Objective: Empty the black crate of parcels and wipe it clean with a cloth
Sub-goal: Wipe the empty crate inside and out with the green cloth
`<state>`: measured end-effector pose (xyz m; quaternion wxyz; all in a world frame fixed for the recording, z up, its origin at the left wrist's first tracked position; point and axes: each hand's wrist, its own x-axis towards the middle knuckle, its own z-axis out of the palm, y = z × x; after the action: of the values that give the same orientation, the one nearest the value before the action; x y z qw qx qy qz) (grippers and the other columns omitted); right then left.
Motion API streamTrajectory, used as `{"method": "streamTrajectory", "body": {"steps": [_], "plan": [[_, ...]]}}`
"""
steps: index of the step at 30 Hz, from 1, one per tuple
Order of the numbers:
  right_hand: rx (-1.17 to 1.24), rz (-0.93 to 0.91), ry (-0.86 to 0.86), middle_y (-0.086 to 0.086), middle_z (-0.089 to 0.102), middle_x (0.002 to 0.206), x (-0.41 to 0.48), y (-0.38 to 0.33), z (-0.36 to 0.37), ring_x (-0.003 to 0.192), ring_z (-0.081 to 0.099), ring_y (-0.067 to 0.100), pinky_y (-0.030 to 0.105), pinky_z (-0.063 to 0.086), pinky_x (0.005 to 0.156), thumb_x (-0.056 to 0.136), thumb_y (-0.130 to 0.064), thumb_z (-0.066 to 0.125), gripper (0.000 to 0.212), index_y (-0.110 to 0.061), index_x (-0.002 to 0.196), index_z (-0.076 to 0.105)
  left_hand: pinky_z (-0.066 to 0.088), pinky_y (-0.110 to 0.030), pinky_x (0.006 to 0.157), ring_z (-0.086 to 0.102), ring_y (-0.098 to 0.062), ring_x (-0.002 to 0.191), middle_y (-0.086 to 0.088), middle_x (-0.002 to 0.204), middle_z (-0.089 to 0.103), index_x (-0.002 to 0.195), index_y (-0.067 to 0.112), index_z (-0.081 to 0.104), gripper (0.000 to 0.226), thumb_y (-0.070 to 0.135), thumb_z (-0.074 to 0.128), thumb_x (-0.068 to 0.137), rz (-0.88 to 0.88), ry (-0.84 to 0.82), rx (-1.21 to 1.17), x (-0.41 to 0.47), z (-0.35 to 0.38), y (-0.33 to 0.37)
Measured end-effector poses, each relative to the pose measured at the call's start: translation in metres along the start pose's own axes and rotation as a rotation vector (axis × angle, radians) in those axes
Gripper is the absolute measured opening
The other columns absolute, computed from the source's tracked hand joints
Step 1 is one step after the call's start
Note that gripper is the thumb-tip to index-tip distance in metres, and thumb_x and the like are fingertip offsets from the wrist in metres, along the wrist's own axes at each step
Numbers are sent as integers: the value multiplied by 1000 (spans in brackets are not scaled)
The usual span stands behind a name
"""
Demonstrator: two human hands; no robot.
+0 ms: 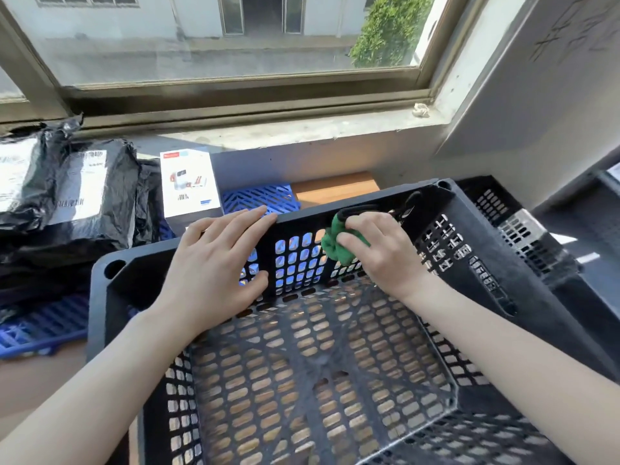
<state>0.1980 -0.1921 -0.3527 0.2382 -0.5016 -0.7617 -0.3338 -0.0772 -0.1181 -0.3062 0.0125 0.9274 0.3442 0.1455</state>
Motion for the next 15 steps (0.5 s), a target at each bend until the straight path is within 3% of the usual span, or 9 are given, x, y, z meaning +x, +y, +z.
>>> {"method": "streamTrajectory", "body": {"steps": [4,8,15], "plan": [[65,-37,-160,15,64,95,-34,-7,29,81,61,31,41,53,73,86,6,61,11,-3,85,67,29,-36,106,47,-15,130,11,149,42,148,27,37,72,44,53,79,4,9,6,0,3,-2],[116,-56,-349,15,65,95,-72,-12,60,78,61,31,39,52,66,79,9,62,15,-4,83,65,31,-36,104,48,-14,129,11,147,45,146,26,41,71,42,57,79,3,25,-3,1,3,-2],[71,-90,-487,14,65,94,-110,-24,98,74,60,29,37,52,61,80,6,55,16,-7,78,64,31,-34,103,48,-12,129,14,145,46,145,27,42,71,40,59,77,-2,39,0,2,4,-2]]}}
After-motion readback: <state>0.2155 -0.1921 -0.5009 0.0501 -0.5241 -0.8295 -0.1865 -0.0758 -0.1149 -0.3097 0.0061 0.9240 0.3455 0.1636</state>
